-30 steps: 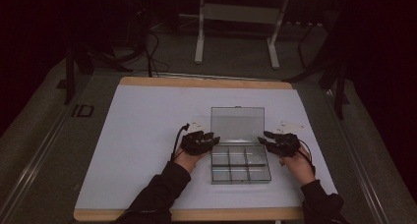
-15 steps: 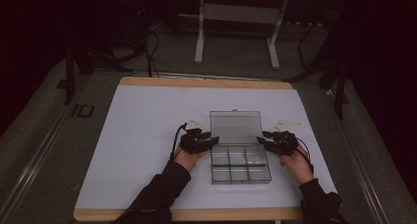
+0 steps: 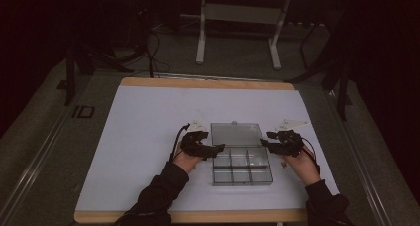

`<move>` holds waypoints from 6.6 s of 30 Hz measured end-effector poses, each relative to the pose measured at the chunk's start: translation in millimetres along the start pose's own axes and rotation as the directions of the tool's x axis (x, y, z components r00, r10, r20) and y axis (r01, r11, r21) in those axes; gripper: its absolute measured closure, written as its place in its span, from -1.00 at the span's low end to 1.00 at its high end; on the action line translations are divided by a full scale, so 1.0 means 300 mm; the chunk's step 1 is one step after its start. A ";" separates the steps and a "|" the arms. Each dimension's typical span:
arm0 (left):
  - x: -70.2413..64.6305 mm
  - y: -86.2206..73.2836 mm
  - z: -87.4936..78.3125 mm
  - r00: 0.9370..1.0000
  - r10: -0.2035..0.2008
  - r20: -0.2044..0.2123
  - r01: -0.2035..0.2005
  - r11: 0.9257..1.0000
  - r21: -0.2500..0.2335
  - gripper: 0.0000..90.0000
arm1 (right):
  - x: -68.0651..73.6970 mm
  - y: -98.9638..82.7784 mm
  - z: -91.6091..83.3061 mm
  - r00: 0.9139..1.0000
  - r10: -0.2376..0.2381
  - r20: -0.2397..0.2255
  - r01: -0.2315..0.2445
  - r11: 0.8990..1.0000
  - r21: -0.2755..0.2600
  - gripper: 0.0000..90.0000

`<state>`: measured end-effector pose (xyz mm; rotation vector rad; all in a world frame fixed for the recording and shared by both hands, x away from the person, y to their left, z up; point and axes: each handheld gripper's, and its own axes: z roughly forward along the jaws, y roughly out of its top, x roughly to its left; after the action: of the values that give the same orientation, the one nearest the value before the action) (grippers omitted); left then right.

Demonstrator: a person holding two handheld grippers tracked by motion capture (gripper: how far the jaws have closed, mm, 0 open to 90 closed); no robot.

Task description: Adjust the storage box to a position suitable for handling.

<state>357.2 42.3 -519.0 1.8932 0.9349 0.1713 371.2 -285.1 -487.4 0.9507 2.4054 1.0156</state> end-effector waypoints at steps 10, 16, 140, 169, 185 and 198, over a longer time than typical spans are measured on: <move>-0.014 -0.007 -0.027 0.999 0.039 0.010 -0.039 0.999 -0.015 -0.94 | -0.016 -0.002 -0.043 1.000 0.002 -0.017 -0.002 1.000 0.012 0.04; -0.019 -0.019 -0.048 0.998 0.058 -0.003 -0.058 0.998 -0.010 -0.94 | -0.031 -0.014 -0.070 1.000 0.016 -0.020 -0.016 1.000 0.014 0.02; 0.013 -0.228 -0.253 0.997 0.034 -0.069 -0.034 0.999 -0.007 -0.94 | -0.083 0.001 -0.265 0.978 -0.142 -0.155 0.195 0.889 0.415 0.98; 0.010 -0.229 -0.252 0.996 0.040 -0.080 -0.042 0.999 -0.016 -0.94 | -0.009 0.161 -0.320 0.933 -0.277 -0.231 0.339 0.891 0.302 0.98; 0.005 -0.228 -0.254 0.996 0.046 -0.077 -0.047 0.999 -0.020 -0.94 | 0.056 0.209 -0.255 0.887 -0.347 -0.305 0.427 0.869 0.252 0.98; 0.005 -0.229 -0.255 0.995 0.052 -0.080 -0.053 0.998 -0.017 -0.94 | 0.090 0.185 -0.137 0.862 -0.348 -0.370 0.459 0.846 0.273 0.98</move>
<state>284.3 113.0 -536.4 1.9056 0.9340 0.2884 354.1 -257.7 -420.8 0.3477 2.9475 0.6143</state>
